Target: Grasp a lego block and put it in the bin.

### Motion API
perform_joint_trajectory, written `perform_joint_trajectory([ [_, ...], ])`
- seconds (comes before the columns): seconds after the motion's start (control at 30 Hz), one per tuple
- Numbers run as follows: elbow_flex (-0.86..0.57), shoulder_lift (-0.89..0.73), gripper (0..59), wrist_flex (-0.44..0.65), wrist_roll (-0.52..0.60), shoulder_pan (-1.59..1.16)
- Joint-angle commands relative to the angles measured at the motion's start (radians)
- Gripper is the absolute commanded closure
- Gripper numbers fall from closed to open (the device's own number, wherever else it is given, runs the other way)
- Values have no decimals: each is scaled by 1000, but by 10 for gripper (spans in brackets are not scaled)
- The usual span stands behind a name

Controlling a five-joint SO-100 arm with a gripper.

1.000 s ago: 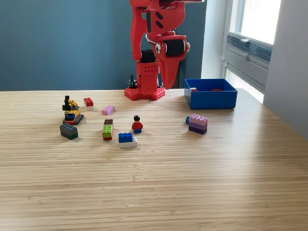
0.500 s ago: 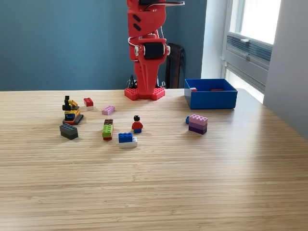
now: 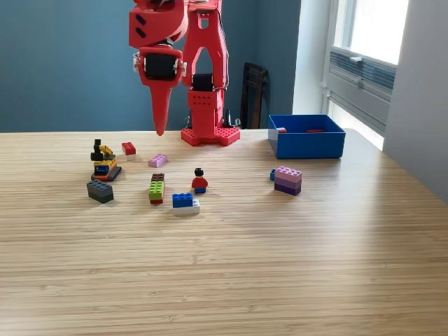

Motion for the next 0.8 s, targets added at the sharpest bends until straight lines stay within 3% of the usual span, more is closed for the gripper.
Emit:
perform_joint_trajectory([
  [0.03,-63,9,586,-9,3,66],
  [0.8,-43,8,586,-34,3,153],
])
